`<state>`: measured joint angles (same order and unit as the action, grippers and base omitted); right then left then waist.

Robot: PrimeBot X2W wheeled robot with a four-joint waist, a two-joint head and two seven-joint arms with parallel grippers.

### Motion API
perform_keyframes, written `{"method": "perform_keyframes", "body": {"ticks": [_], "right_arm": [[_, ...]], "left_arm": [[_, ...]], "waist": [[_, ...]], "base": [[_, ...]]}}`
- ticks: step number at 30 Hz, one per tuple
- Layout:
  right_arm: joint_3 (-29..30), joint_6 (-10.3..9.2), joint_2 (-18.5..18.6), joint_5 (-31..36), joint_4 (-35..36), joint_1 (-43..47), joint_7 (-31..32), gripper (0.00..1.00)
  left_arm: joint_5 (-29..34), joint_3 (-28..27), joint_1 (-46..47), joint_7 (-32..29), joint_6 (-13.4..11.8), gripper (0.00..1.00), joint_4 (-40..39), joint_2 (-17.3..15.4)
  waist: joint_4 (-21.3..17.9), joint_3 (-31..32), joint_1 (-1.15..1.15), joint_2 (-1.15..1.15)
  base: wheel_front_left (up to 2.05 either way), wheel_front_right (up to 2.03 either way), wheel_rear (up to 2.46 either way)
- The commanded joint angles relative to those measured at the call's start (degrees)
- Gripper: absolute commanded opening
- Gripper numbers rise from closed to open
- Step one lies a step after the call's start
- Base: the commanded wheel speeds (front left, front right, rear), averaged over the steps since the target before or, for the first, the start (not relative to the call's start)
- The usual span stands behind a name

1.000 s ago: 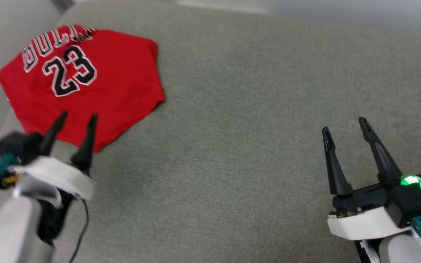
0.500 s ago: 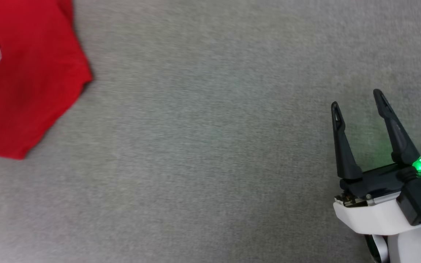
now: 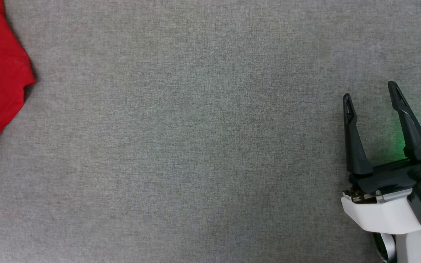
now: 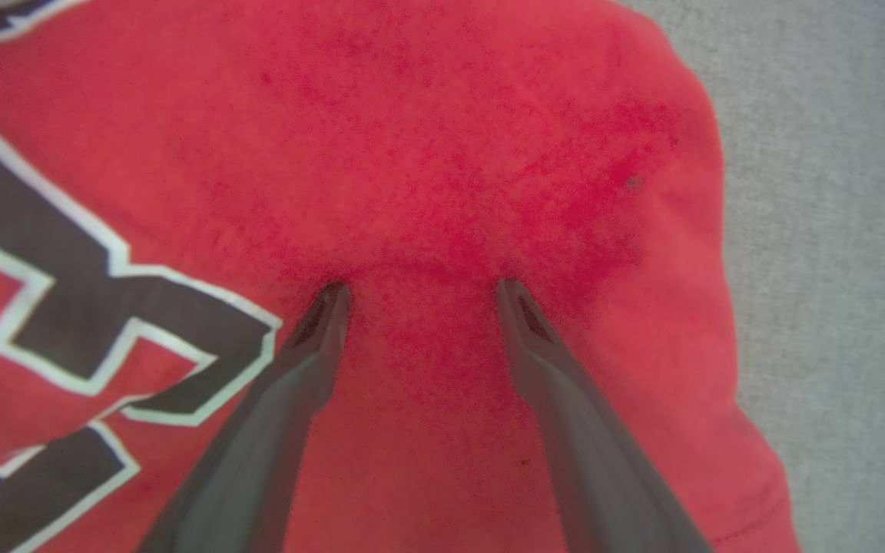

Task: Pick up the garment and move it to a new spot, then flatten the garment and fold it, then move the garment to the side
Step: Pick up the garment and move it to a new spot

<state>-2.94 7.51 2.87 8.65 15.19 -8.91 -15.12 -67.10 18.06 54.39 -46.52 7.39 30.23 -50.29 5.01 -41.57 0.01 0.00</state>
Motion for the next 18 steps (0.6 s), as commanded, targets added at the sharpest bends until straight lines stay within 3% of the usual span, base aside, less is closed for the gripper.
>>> {"method": "perform_keyframes", "body": {"ticks": [1, 9, 18], "right_arm": [[0.3, -0.04, 0.0, 0.0, -0.5, 0.0, -0.1, 1.00], [-0.3, -0.04, 0.0, -0.1, -2.0, -0.8, -0.1, 1.00], [-1.7, -0.04, 0.0, -2.4, -5.8, 0.4, -0.1, 1.00]], "left_arm": [[-0.4, 3.5, -2.9, -1.7, 0.1, 0.00, 0.9, 2.6], [-2.9, 5.3, -2.9, 5.0, 0.1, 0.00, -0.2, 1.9], [-3.3, 5.3, -3.9, 21.1, 0.1, 0.00, -4.6, -2.6]], "waist": [[0.0, 0.1, -0.01, 0.00], [0.6, 3.8, -0.01, 0.00], [-0.4, 14.8, -0.01, 0.00]], "base": [[0.00, 0.00, 0.00], [0.00, 0.00, 0.00], [0.00, 0.00, 0.00]]}}
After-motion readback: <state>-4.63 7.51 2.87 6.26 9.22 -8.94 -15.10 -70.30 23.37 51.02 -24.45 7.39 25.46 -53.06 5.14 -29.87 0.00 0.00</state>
